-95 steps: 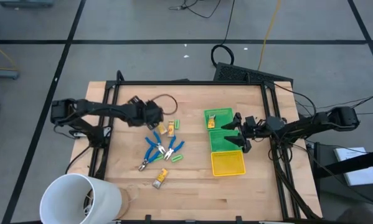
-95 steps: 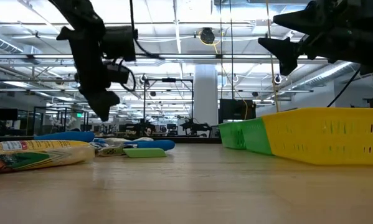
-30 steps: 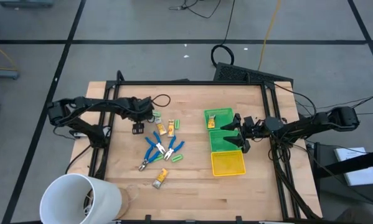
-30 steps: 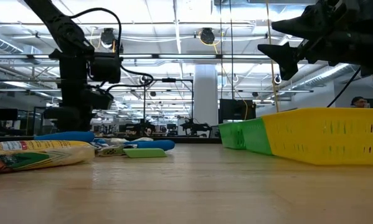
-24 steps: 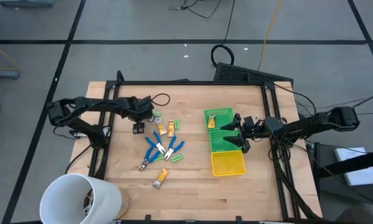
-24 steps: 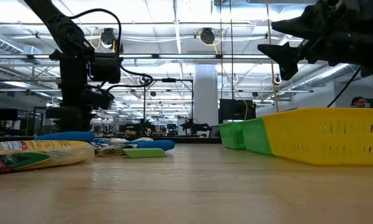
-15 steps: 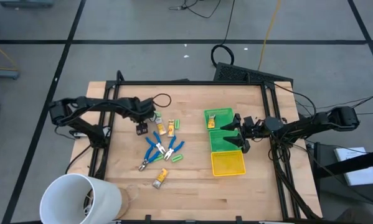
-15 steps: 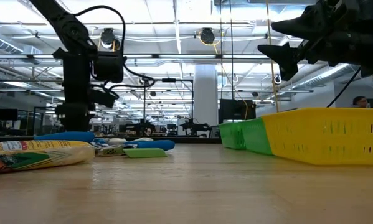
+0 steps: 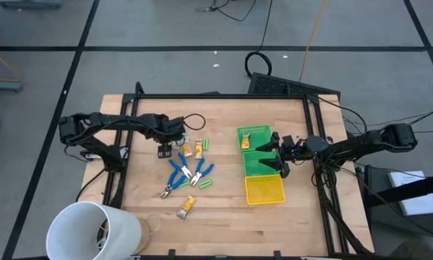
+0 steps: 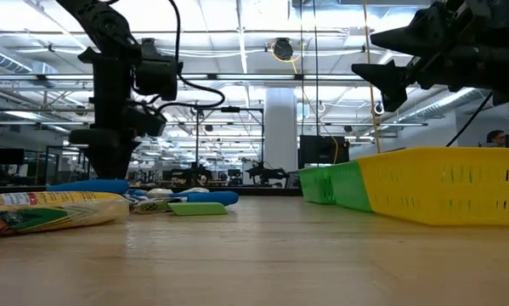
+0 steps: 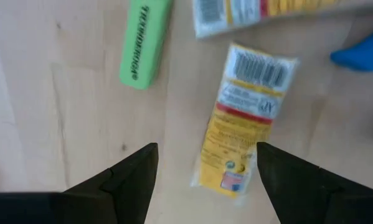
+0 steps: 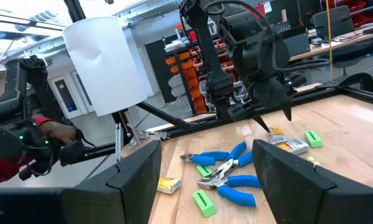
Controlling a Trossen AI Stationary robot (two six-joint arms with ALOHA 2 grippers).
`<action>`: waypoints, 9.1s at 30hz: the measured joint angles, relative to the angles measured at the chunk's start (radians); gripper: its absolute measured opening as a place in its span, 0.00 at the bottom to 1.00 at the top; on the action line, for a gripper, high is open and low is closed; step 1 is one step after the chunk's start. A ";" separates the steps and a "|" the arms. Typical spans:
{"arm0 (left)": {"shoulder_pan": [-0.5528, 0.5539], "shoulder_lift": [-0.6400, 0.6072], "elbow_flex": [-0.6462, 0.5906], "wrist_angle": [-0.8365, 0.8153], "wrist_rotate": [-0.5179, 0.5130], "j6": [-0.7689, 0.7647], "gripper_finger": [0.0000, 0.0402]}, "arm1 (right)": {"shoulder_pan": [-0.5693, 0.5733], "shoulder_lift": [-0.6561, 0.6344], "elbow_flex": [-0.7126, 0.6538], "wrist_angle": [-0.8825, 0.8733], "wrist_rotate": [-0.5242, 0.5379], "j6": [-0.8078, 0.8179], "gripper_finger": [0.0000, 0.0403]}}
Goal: Pick & Place School Supplies
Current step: Put the yellow crayon box into the top green bin
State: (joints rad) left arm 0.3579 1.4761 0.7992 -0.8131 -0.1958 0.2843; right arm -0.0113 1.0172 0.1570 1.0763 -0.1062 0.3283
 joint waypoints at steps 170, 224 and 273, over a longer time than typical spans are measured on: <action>-0.356 -0.028 0.212 0.650 0.273 0.044 0.86 | -0.064 0.114 0.537 -0.917 0.257 0.016 0.14; -0.236 -0.468 -0.288 1.237 0.213 -0.215 0.85 | -0.257 -0.016 -0.126 -0.310 0.162 -0.288 0.14; -0.236 -0.468 -0.287 1.219 0.220 -0.463 0.83 | -0.206 0.081 -0.127 0.116 0.149 -0.217 0.47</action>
State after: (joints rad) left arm 0.1223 1.0077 0.5117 0.4057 0.0238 -0.1790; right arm -0.2169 1.0981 0.0299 1.1924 0.0425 0.1117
